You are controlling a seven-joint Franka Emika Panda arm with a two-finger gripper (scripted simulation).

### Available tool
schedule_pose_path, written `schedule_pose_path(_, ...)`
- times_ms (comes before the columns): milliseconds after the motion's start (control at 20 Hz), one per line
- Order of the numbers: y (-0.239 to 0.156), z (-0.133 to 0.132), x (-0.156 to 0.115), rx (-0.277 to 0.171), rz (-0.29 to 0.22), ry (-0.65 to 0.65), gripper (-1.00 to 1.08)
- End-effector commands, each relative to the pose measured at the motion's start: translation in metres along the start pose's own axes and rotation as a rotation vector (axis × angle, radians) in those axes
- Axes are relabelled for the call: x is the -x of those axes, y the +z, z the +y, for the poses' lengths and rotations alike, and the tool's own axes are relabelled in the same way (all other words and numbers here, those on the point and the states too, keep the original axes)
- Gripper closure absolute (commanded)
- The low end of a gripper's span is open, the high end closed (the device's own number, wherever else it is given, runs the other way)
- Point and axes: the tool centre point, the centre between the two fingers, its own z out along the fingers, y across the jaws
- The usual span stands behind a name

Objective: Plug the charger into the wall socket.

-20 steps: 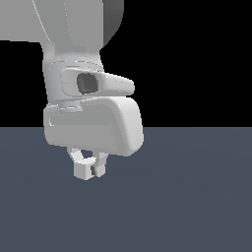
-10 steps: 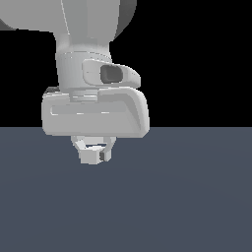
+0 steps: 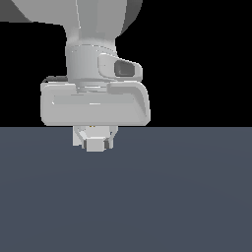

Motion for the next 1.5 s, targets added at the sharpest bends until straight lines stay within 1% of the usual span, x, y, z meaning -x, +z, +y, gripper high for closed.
schedule_pose_path(0,-0.004,0.0,-0.004,-0.01,0.0,-0.059,1.08)
schedule_pose_path(500,-0.018,-0.005,-0.021,-0.048,-0.001,-0.282,1.08)
schedule_pose_path(800,-0.025,-0.008,-0.028,-0.066,-0.003,-0.386,1.08)
schedule_pose_path(1150,-0.029,-0.011,-0.032,-0.079,-0.004,-0.458,1.08)
schedule_pose_path(1450,-0.03,-0.012,-0.033,-0.081,-0.005,-0.475,1.08)
